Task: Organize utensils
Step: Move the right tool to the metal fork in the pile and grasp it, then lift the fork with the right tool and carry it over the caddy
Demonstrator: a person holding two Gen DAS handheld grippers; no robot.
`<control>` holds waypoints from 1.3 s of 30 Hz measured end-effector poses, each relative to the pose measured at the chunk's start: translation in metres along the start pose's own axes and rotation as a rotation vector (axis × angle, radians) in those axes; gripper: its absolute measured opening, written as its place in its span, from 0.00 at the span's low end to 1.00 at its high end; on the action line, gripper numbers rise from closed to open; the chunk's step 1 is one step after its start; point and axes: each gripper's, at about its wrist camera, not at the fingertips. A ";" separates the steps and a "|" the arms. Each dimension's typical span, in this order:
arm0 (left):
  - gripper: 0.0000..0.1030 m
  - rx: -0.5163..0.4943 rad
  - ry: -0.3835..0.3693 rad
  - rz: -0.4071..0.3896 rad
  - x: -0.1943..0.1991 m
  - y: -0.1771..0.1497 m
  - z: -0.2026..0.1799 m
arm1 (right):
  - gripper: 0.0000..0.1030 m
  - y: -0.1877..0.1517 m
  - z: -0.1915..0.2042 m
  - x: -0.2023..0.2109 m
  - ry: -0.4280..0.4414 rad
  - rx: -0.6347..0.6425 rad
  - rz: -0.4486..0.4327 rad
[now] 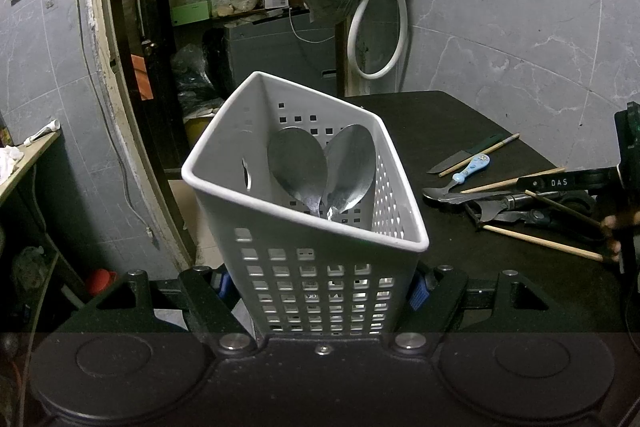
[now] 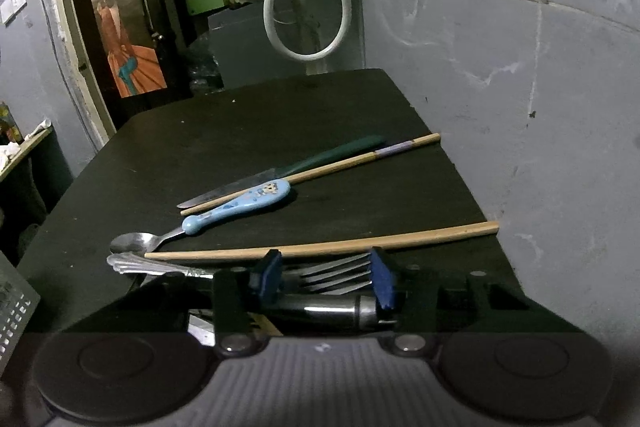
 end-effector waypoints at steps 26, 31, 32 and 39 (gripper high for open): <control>0.75 0.001 -0.001 0.000 0.000 0.000 0.000 | 0.29 -0.009 -0.007 0.011 -0.024 -0.131 -0.039; 0.75 0.000 0.000 -0.001 0.000 0.000 0.000 | 0.20 -0.009 -0.008 0.009 -0.009 -0.166 -0.045; 0.75 -0.001 -0.001 -0.001 0.000 0.000 0.000 | 0.18 -0.009 -0.009 0.010 -0.007 -0.169 -0.051; 0.75 -0.002 -0.003 -0.001 0.000 0.001 0.000 | 0.11 0.006 -0.006 0.022 0.015 -0.180 -0.126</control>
Point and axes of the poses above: each gripper's, at about its wrist camera, not at the fingertips, and x roughly against the way its jaws point, z to its left, y to its top, and after that the axes turned 13 degrees about -z, right-handed
